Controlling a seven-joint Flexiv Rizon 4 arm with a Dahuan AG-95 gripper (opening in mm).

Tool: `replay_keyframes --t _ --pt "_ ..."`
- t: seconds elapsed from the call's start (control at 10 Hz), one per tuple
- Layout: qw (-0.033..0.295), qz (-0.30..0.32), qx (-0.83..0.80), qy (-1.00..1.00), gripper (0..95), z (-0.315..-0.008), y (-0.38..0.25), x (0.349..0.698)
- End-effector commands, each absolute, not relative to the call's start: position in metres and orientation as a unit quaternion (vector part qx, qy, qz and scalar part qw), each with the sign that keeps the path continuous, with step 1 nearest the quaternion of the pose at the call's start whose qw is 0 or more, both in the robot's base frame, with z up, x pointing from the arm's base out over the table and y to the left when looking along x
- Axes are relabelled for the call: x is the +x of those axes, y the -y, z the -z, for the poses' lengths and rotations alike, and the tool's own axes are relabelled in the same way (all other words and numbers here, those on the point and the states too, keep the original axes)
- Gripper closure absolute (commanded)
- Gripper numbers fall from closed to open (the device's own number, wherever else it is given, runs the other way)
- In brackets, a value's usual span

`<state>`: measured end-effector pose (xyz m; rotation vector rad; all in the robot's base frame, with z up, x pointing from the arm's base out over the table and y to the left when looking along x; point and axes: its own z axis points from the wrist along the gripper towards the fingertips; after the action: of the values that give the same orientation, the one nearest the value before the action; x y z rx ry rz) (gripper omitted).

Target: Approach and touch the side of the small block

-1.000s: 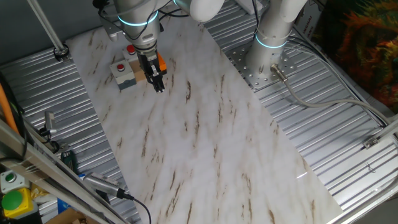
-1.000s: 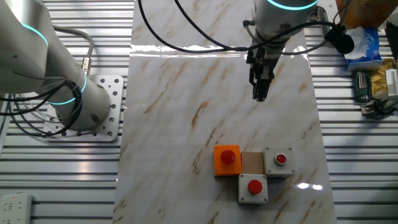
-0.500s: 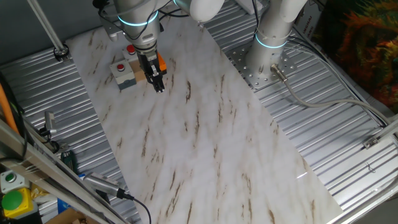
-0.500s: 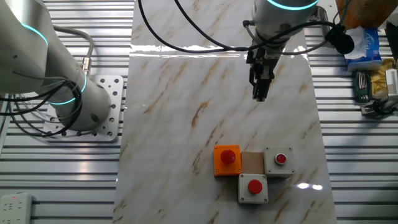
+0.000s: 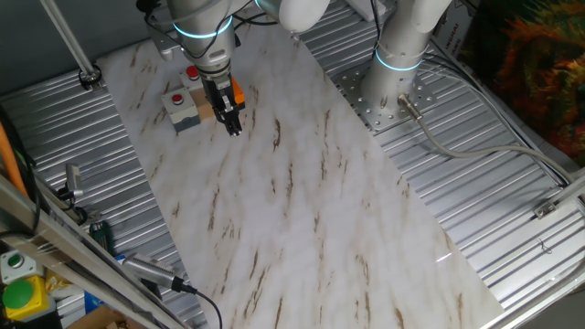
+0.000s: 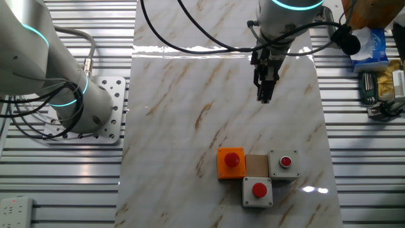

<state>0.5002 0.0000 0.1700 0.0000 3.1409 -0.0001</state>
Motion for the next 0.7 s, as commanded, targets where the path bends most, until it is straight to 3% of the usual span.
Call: replay_keyframes --t 0.1,0.2,0.7 --pt "0.0 0.0 0.0 -1.0 0.0 -0.17 0.0 0.5" --pt "0.004 -0.003 0.008 -1.0 95.0 -0.171 -0.017 0.501" --pt "0.004 -0.017 0.03 -0.999 95.0 -0.169 -0.068 0.497"
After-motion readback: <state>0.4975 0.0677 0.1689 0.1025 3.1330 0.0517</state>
